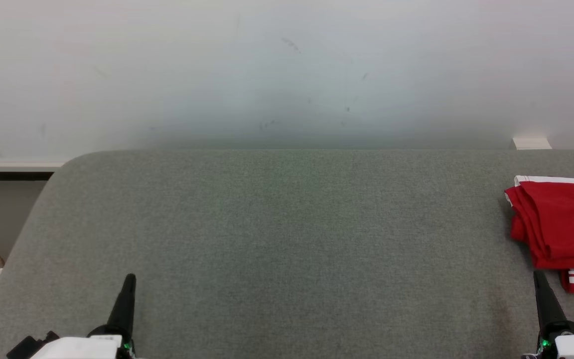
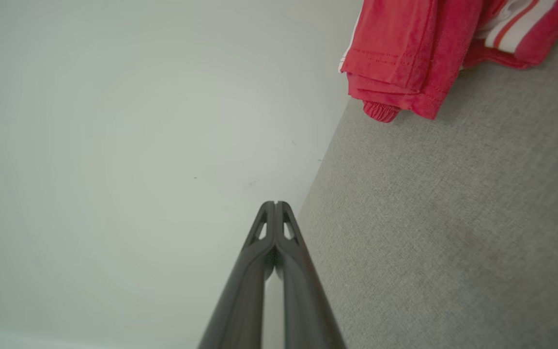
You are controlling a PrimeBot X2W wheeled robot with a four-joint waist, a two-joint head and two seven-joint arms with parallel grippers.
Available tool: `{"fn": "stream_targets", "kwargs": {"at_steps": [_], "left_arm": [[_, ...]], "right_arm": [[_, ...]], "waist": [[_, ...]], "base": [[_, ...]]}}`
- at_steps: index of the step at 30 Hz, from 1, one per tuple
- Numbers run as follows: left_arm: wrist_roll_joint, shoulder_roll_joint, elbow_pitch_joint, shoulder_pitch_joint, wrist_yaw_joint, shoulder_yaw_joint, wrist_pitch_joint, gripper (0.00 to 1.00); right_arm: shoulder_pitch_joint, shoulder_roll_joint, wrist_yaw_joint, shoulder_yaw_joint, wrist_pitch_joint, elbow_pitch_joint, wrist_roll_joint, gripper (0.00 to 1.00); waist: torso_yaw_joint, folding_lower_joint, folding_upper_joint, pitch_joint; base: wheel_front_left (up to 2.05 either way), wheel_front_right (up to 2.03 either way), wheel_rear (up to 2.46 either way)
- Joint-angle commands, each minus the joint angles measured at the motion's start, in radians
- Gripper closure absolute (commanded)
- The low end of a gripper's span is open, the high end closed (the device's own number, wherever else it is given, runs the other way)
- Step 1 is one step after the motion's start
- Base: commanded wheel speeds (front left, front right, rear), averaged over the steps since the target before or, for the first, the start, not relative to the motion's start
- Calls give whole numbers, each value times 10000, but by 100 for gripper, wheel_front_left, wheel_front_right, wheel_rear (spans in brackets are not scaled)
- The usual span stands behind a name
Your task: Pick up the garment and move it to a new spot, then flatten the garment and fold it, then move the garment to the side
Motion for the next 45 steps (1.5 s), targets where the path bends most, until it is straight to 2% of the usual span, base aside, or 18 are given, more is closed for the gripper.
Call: {"fn": "stream_targets", "kwargs": {"at_steps": [1, 30, 45], "left_arm": [[-244, 36, -73, -122, 10, 53, 75, 100], [-2206, 32, -183, -183, 14, 316, 626, 100], [-2169, 32, -181, -178, 14, 307, 620, 100]], "right_arm": [[-197, -12, -16, -80, 78, 3, 191, 100], [-333, 129, -21, -404, 618, 77, 1887, 100], [-329, 132, -21, -411, 611, 76, 1820, 100]], "waist": [[0, 0, 0, 3], [-3, 0, 0, 65], [-3, 0, 0, 65]], "base": [[0, 0, 0], [0, 0, 0], [0, 0, 0]]}}
